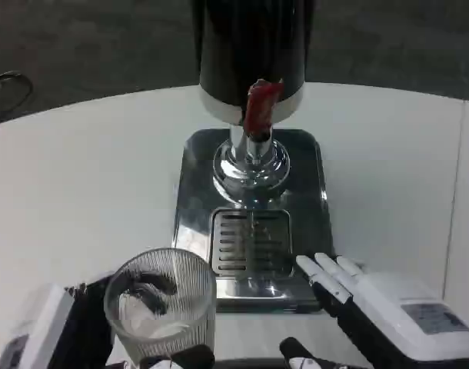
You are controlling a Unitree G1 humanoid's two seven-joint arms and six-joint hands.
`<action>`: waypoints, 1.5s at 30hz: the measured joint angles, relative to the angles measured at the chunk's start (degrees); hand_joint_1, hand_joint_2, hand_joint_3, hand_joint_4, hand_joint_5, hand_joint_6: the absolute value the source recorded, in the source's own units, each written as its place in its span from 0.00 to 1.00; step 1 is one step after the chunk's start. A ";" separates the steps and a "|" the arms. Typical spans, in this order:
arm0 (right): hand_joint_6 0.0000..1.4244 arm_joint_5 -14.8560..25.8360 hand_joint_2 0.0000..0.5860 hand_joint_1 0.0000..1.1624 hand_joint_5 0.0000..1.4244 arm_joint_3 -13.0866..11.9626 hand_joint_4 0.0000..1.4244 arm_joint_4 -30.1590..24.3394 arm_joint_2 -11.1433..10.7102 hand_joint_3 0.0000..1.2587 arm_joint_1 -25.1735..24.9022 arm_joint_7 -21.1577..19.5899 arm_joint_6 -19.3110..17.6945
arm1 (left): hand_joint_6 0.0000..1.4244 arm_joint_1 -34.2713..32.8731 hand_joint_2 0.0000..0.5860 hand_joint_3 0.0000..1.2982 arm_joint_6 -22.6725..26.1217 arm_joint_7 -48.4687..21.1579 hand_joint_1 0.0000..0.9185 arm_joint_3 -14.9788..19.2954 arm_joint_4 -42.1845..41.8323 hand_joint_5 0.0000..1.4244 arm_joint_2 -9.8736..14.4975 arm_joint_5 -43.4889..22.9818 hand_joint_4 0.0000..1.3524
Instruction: Grasp the cup under the faucet to collect the drink, then remove the cup.
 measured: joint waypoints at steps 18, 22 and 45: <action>0.02 0.12 0.77 0.23 0.00 -0.56 0.00 -1.65 1.03 0.04 1.22 0.88 2.28 | 1.00 1.06 0.30 0.81 -0.02 0.00 0.45 0.39 -0.80 0.98 0.00 -0.18 0.85; 0.02 0.25 0.77 0.23 0.00 -0.24 0.00 -1.66 1.30 0.04 0.13 1.60 2.83 | 1.00 0.96 0.30 0.81 -0.02 0.00 0.45 0.50 -0.81 0.98 0.00 -0.21 0.85; 0.07 9.28 0.77 0.23 0.00 -10.07 0.00 -10.72 0.34 0.06 6.49 4.88 7.36 | 1.00 -19.58 0.30 0.81 6.45 0.82 0.45 -2.04 15.11 0.98 3.53 5.29 0.85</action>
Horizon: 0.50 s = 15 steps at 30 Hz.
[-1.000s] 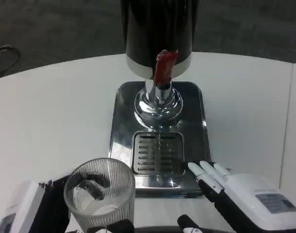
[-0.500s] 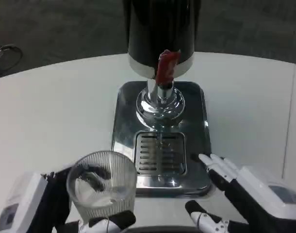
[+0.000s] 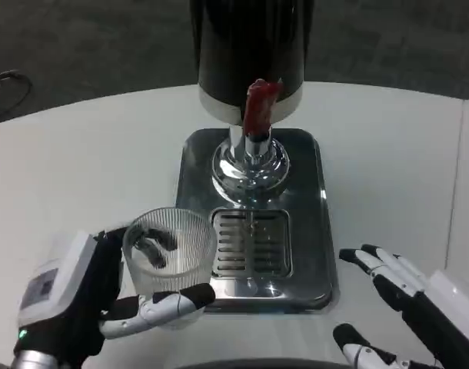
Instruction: Grasp the cup under the faucet to collect the drink, then remove the cup.
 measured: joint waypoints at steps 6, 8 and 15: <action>0.07 0.26 0.77 0.23 0.00 -1.10 0.00 -0.24 0.10 0.06 1.54 -1.07 -0.48 | 1.00 -6.59 0.30 0.81 0.93 0.13 0.45 -3.89 2.28 0.97 0.27 1.37 0.85; 0.07 0.38 0.77 0.23 0.00 -1.10 0.00 -0.28 0.33 0.06 2.10 -1.68 -1.77 | 1.00 -11.40 0.31 0.81 2.14 0.24 0.45 -5.22 4.38 0.97 0.31 1.88 0.85; 0.08 2.33 0.77 0.23 0.00 -3.22 0.00 -0.29 0.42 0.06 4.35 -2.12 -4.49 | 1.00 -17.00 0.31 0.81 3.43 1.20 0.45 -8.49 10.46 0.97 0.45 3.70 0.85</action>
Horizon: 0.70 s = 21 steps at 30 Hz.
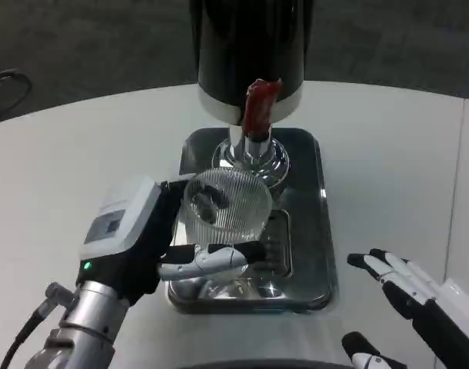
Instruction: Grasp the cup under the faucet to collect the drink, then remove the cup.
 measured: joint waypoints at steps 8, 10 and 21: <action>0.08 2.25 0.77 0.23 0.00 -2.69 0.00 0.00 0.33 0.06 1.70 -0.46 -2.09 | 1.00 -0.57 0.31 0.80 0.24 1.47 0.45 -3.87 3.36 0.97 0.08 2.02 0.85; 0.08 2.32 0.77 0.23 0.00 -2.81 0.00 0.00 0.30 0.06 1.96 -0.46 -2.96 | 1.00 -0.79 0.31 0.81 1.04 1.77 0.45 -4.21 4.06 0.97 0.06 2.27 0.85; 0.08 -0.29 0.77 0.23 0.00 -0.64 0.00 -0.02 2.85 0.06 2.98 -0.52 -5.87 | 1.00 -3.49 0.31 0.80 4.59 3.68 0.45 -7.22 7.25 0.97 -0.68 4.35 0.85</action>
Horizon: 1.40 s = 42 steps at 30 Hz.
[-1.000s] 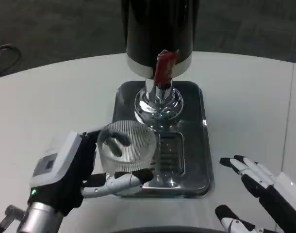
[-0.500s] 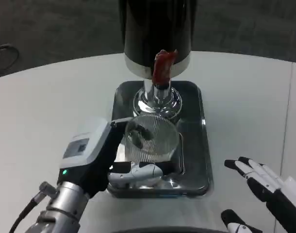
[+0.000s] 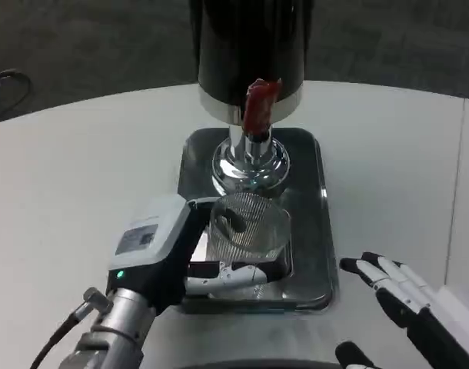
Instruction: Grasp the cup under the faucet to collect the drink, then remove the cup.
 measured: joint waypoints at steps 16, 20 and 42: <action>0.08 -1.62 0.78 0.22 0.00 -0.02 0.00 0.00 2.27 0.06 2.52 -0.86 -2.63 | 1.00 -3.97 0.30 0.80 5.48 5.43 0.45 -1.49 3.92 0.97 0.05 2.11 0.85; 0.08 -1.87 0.78 0.21 0.00 0.18 0.00 0.00 2.75 0.07 2.61 -0.96 -2.94 | 1.00 -4.72 0.30 0.80 6.48 5.94 0.44 -1.64 4.64 0.96 0.01 2.01 0.85; 0.09 0.32 0.78 0.21 0.00 -0.72 0.00 0.00 3.27 0.08 5.73 -2.49 -5.52 | 0.59 -9.89 0.19 0.53 10.68 2.25 0.30 -5.48 5.63 0.46 0.80 1.86 0.40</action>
